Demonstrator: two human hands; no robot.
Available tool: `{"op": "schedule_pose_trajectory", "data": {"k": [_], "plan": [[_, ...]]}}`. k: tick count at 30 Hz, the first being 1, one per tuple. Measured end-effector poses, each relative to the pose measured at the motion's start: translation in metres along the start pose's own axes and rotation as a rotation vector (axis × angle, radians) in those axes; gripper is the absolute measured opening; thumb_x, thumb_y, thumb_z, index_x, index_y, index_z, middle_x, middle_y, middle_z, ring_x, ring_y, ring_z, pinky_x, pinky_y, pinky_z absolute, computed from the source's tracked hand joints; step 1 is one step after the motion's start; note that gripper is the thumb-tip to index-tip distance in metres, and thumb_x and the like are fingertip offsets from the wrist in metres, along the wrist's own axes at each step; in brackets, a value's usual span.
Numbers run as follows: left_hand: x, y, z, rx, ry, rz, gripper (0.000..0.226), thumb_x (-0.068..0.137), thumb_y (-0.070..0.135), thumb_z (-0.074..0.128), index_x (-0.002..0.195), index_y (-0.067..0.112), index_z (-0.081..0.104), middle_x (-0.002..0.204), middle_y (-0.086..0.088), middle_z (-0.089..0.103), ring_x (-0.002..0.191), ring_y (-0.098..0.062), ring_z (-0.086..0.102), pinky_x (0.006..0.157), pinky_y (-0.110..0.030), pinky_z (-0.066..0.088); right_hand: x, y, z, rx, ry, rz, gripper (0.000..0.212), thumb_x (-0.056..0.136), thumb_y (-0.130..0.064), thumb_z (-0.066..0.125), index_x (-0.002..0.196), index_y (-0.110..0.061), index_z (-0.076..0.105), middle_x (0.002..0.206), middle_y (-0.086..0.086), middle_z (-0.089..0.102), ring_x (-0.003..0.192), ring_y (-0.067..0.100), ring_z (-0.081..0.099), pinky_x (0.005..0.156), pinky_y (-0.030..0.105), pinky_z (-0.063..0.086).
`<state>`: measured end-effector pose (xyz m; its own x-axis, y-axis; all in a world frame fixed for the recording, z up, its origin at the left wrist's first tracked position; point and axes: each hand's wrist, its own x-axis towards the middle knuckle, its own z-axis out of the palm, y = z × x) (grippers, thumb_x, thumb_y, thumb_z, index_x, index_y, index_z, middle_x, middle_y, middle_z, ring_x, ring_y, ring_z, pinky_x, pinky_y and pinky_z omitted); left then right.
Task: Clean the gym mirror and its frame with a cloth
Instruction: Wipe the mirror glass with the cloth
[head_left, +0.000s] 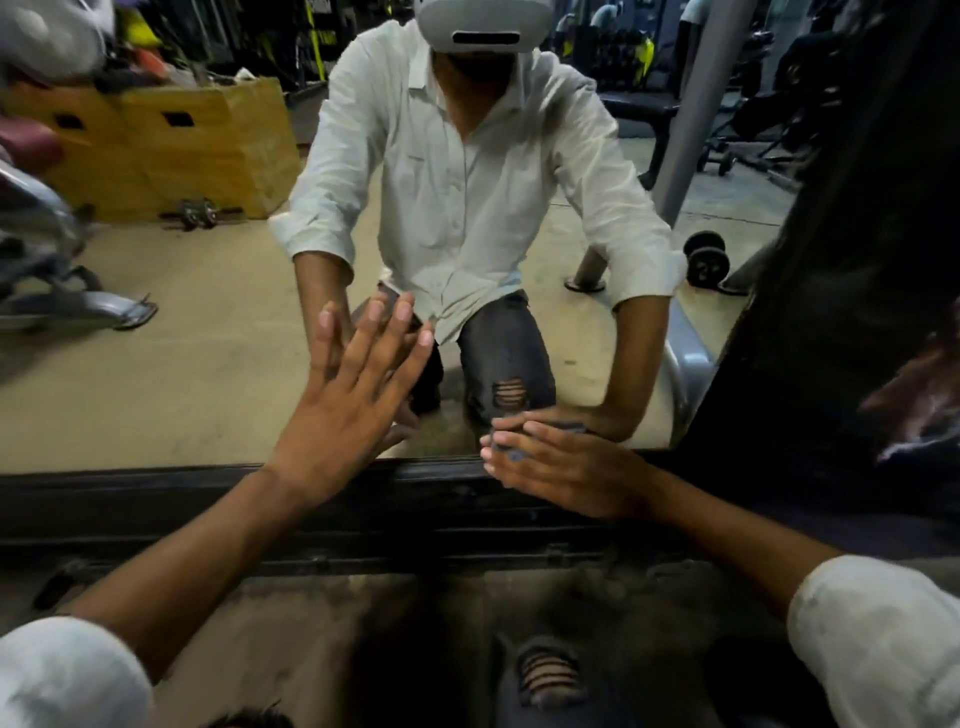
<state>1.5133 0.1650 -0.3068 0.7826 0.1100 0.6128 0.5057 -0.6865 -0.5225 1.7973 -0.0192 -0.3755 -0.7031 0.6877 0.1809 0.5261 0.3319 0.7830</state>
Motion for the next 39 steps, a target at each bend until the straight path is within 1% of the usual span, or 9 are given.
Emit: {"op": "schedule_pose_trajectory", "data": {"k": [8, 12, 13, 16, 17, 21, 29, 34, 39], "plan": [[-0.010, -0.026, -0.020, 0.011, 0.008, 0.033, 0.109, 0.089, 0.044, 0.081, 0.171, 0.014, 0.015, 0.178, -0.018, 0.006, 0.165, -0.035, 0.006, 0.128, -0.064, 0.017, 0.098, 0.143, -0.084, -0.069, 0.372, 0.362, 0.048, 0.110, -0.012, 0.043, 0.158, -0.004, 0.043, 0.165, 0.015, 0.039, 0.152, 0.040, 0.036, 0.128, 0.054, 0.019], [-0.026, -0.062, -0.031, 0.014, -0.056, -0.131, 0.117, 0.087, 0.043, 0.084, 0.171, 0.014, 0.008, 0.178, -0.015, -0.001, 0.165, -0.035, 0.006, 0.127, -0.070, 0.013, 0.129, 0.112, -0.065, -0.165, 0.343, 0.481, 0.054, 0.110, -0.012, 0.032, 0.163, -0.005, 0.030, 0.170, 0.016, 0.030, 0.158, 0.041, 0.019, 0.130, 0.058, 0.014], [-0.028, -0.062, -0.031, 0.019, -0.073, -0.128, 0.119, 0.086, 0.043, 0.085, 0.171, 0.013, 0.006, 0.178, -0.016, -0.003, 0.165, -0.036, 0.006, 0.126, -0.072, 0.015, 0.133, 0.096, -0.041, -0.033, 0.313, 0.399, 0.054, 0.112, -0.016, 0.030, 0.165, -0.006, 0.026, 0.171, 0.015, 0.029, 0.160, 0.038, 0.013, 0.130, 0.056, 0.011], [-0.027, -0.056, -0.030, 0.036, -0.112, -0.128, 0.124, 0.085, 0.041, 0.085, 0.171, 0.011, 0.001, 0.177, -0.018, -0.008, 0.164, -0.038, 0.002, 0.125, -0.073, 0.016, 0.121, 0.046, 0.023, 1.197, 0.346, 0.343, 0.063, 0.114, -0.032, 0.042, 0.167, -0.008, 0.019, 0.170, 0.015, 0.029, 0.161, 0.037, 0.017, 0.130, 0.055, 0.017], [-0.027, -0.054, -0.031, 0.035, -0.124, -0.131, 0.123, 0.086, 0.042, 0.084, 0.170, 0.011, 0.000, 0.177, -0.018, -0.010, 0.164, -0.038, 0.000, 0.125, -0.073, 0.015, 0.117, 0.030, 0.042, 1.275, 0.301, 0.268, 0.063, 0.113, -0.038, 0.043, 0.166, -0.010, 0.022, 0.170, 0.013, 0.030, 0.160, 0.034, 0.022, 0.130, 0.052, 0.018], [-0.028, -0.051, -0.032, 0.054, -0.136, -0.136, 0.122, 0.088, 0.042, 0.081, 0.170, 0.009, -0.003, 0.176, -0.018, -0.016, 0.164, -0.038, -0.004, 0.127, -0.071, 0.012, 0.109, -0.028, 0.027, 0.448, 0.077, 0.121, 0.051, 0.116, -0.032, 0.034, 0.164, -0.013, 0.032, 0.174, 0.006, 0.022, 0.163, 0.025, 0.011, 0.131, 0.047, 0.015], [-0.052, -0.071, -0.033, 0.039, -0.075, -0.155, 0.105, 0.093, 0.030, 0.077, 0.171, 0.014, 0.010, 0.178, -0.016, -0.003, 0.165, -0.033, 0.002, 0.129, -0.062, 0.020, 0.168, 0.127, -0.087, 0.089, 0.511, 0.526, 0.052, 0.107, -0.005, 0.038, 0.159, -0.005, 0.042, 0.167, 0.017, 0.035, 0.157, 0.044, 0.021, 0.128, 0.063, 0.014], [-0.085, -0.105, -0.031, 0.049, -0.138, -0.278, 0.090, 0.097, 0.038, 0.057, 0.171, 0.016, 0.012, 0.178, -0.018, 0.001, 0.165, -0.036, 0.005, 0.126, -0.065, 0.025, 0.208, 0.104, -0.065, 0.046, 0.493, 0.536, 0.084, 0.101, -0.018, 0.060, 0.167, -0.006, 0.010, 0.175, 0.016, 0.001, 0.161, 0.039, -0.007, 0.130, 0.055, -0.009], [-0.082, -0.106, -0.031, 0.071, -0.195, -0.236, 0.106, 0.091, 0.036, 0.074, 0.170, 0.010, 0.010, 0.177, -0.023, -0.004, 0.164, -0.041, 0.002, 0.126, -0.066, 0.024, 0.202, -0.003, -0.009, 0.361, 0.301, 0.298, 0.056, 0.108, -0.018, 0.044, 0.163, -0.009, 0.034, 0.172, 0.016, 0.025, 0.162, 0.029, 0.008, 0.132, 0.040, -0.005]]}}
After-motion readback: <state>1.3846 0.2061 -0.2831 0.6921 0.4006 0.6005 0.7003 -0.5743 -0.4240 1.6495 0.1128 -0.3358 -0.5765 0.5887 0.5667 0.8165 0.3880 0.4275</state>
